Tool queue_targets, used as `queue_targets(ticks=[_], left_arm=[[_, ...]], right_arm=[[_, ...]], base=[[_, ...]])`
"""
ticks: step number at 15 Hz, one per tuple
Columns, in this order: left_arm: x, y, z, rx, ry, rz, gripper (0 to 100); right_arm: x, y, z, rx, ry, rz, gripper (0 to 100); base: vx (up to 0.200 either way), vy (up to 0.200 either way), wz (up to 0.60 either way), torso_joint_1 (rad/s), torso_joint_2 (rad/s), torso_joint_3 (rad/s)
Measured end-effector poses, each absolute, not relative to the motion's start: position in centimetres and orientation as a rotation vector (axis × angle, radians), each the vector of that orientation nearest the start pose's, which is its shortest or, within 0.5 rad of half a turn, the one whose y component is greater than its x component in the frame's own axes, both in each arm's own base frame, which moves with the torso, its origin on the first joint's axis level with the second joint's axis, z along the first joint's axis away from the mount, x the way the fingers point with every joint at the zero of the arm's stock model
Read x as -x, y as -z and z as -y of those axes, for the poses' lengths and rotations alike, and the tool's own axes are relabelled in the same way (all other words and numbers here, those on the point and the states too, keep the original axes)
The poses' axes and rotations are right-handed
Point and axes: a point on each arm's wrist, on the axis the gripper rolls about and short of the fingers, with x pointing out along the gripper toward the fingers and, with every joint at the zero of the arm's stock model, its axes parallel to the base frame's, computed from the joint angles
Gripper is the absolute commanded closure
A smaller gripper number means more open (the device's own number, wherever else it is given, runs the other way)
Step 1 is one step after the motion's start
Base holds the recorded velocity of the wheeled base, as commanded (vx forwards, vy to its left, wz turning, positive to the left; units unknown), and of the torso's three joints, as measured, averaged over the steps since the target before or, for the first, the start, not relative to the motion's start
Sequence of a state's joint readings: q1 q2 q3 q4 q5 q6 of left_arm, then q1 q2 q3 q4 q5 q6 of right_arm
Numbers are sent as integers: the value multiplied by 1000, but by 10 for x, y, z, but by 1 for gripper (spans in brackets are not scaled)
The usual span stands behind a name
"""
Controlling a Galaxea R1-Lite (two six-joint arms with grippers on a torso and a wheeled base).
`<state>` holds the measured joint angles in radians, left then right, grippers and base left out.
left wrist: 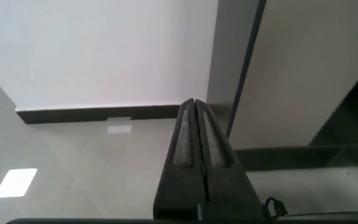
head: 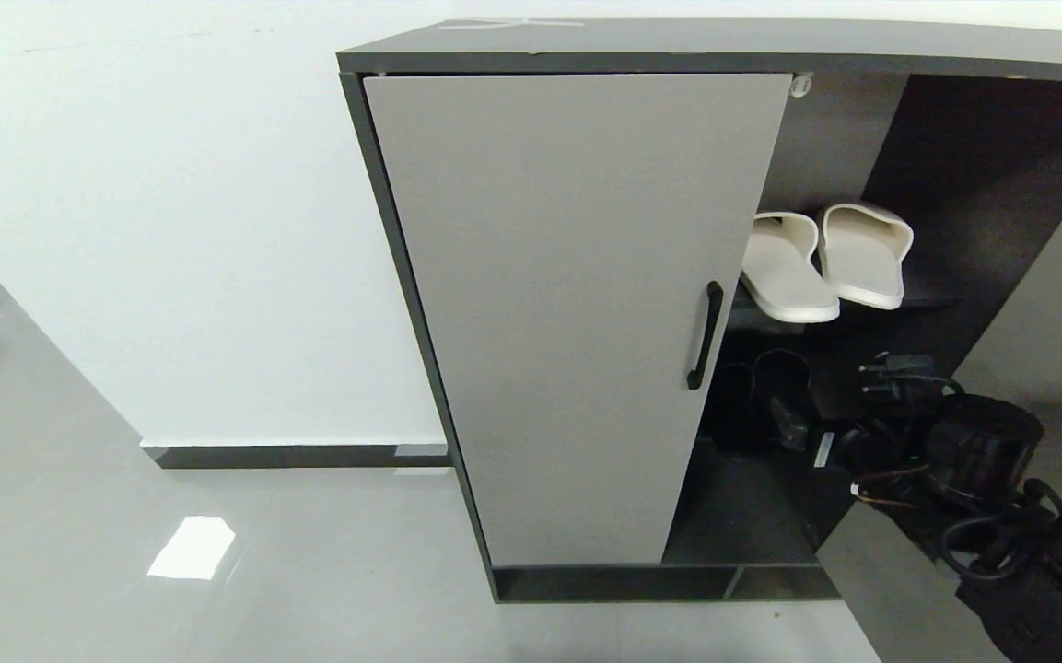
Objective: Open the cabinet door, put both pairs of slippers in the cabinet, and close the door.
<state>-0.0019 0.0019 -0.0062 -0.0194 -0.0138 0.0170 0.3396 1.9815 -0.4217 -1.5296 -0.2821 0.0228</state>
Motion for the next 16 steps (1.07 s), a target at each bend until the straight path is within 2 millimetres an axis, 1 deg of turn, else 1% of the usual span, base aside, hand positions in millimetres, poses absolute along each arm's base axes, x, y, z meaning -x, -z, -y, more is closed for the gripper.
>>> queue_targets(ticks=[1,2,4,7,10,11,13,14,16], left_arm=[[23,-79,0,-17,15,23,100],[23,-79,0,-17,15,24,100],[23,-79,0,-17,16,24,100],[23,-79,0,-17,15,24,100],[23,-79,0,-17,15,24,100],[23,-79,0,-17,15,23,100],[23,-79,0,-17,15,24,100],[23,-79,0,-17,15,24,100],[23,-79,0,-16,15,24,100]], right_arm=[[-272,-107,-95,-18,-77,-13,0],[-260,-116,-96,-24,-97,6,100],[-240,-136,-99,-42,-135,67,100],[-209,-174,-103,-67,-206,174,100],[-176,-226,-102,-96,-265,306,100],[-166,-247,-98,-104,-270,355,100],[-149,-287,-85,-131,-250,456,100],[-142,-307,-75,-133,-208,519,100],[-133,-333,-51,-92,-74,630,100]], base=[[-200,0,0,2,-2,7],[-200,0,0,-2,2,2],[-200,0,0,2,2,0],[-200,0,0,1,2,-1],[-200,0,0,-1,2,7],[-200,0,0,-2,2,-2],[0,0,0,0,0,0],[0,0,0,0,0,0],[0,0,0,0,0,0]])
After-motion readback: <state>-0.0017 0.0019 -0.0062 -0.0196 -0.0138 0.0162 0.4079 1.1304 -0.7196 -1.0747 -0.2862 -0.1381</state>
